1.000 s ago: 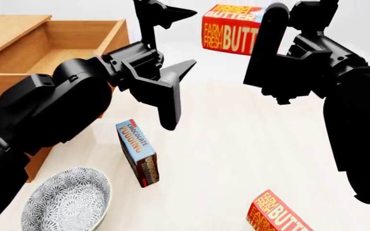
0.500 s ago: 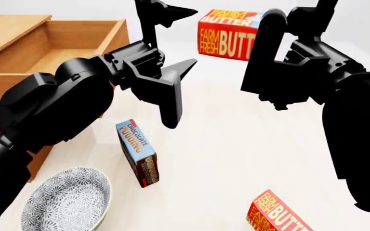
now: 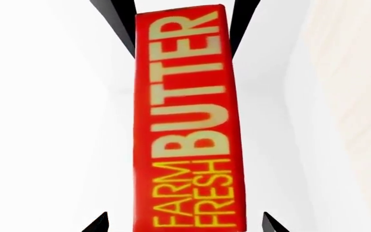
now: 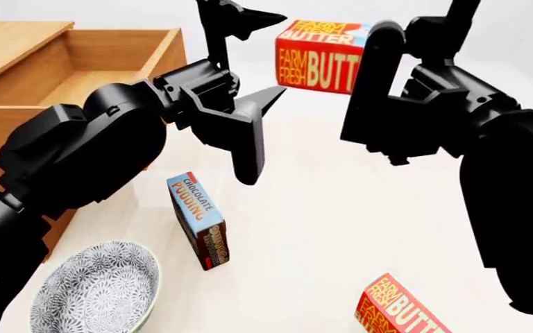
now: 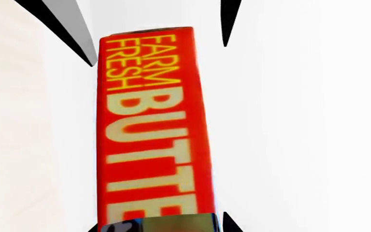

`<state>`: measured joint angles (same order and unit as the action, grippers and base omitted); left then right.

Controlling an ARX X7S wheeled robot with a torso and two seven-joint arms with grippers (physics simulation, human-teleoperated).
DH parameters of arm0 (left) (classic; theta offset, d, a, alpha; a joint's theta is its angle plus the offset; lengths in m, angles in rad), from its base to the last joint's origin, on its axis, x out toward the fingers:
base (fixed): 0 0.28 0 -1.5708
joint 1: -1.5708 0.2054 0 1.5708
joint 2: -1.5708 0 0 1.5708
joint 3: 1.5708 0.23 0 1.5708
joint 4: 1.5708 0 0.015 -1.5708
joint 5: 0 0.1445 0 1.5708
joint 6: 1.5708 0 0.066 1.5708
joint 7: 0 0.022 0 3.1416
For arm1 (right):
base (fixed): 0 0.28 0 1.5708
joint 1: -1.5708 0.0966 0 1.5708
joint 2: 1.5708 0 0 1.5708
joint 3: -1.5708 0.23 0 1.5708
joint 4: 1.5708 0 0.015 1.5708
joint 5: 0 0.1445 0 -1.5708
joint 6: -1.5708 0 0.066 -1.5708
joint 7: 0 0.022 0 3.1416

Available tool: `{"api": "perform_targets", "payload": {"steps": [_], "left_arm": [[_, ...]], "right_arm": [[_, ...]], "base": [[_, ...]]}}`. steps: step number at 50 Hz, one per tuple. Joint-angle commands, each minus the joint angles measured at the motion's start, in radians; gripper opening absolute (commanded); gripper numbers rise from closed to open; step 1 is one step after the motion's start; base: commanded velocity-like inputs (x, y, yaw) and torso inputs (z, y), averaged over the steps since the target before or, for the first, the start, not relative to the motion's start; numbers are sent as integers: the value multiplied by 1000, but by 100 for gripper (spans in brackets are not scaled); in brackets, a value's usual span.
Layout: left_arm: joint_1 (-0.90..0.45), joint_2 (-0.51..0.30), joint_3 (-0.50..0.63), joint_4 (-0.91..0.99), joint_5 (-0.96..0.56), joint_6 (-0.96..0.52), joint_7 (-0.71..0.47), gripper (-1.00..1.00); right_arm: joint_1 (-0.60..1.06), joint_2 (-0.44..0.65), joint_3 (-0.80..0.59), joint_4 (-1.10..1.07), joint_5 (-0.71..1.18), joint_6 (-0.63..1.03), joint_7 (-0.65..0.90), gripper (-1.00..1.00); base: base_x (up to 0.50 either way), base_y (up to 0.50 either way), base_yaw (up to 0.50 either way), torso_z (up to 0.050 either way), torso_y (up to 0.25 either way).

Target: Put the butter at the front in the top drawer of the cabinet and close it.

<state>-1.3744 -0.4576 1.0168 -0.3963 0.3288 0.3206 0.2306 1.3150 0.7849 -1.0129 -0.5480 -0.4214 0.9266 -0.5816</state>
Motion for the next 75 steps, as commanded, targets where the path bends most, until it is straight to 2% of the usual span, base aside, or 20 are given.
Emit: {"api": "perform_targets", "payload": {"steps": [1,50,75], "left_arm": [[1,4,3,-6,-2,4,0,100],[12,-15,-6,35,-12,-17,-1,100],[31,-48,-25,138,-25,13,-28,100]], "right_arm": [[15,-1,20,-23,-93,-17,10,-100],[32,-9,-3,-222,-167,109,-89,-100],[45,-28,19,-173,-126,89,-111,-100]], "base": [[0,0,0,0,10],[0,0,0,1,1],[0,0,0,0,1]]}}
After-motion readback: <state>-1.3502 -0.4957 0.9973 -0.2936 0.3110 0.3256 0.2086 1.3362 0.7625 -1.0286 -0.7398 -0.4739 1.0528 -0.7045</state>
